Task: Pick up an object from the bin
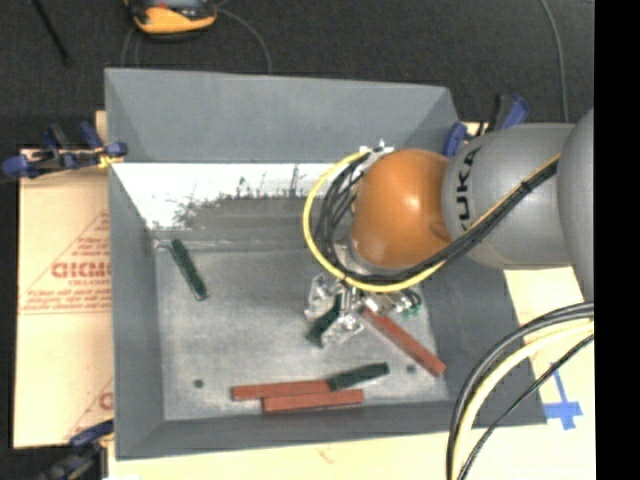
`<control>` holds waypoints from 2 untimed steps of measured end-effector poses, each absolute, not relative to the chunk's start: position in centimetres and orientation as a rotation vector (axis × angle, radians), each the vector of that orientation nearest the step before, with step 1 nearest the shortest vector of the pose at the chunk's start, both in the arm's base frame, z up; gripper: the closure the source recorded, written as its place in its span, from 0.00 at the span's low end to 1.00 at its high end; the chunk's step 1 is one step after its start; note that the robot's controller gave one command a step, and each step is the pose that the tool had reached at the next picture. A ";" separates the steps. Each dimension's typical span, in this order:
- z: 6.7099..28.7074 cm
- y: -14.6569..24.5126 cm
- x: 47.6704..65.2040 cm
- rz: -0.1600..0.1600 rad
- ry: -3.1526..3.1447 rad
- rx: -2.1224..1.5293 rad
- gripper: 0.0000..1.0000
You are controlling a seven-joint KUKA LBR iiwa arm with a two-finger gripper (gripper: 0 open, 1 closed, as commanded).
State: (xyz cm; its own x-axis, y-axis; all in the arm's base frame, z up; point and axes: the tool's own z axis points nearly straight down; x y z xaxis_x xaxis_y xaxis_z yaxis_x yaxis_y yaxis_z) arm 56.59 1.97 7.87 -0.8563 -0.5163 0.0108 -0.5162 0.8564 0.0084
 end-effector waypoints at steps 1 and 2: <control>7.9 1.9 56.6 -0.007 -3.015 0.836 1.00; 21.2 1.5 58.4 0.000 -3.044 0.797 1.00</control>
Offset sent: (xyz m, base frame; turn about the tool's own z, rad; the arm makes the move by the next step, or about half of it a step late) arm 0.0167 -0.0048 0.1317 0.0239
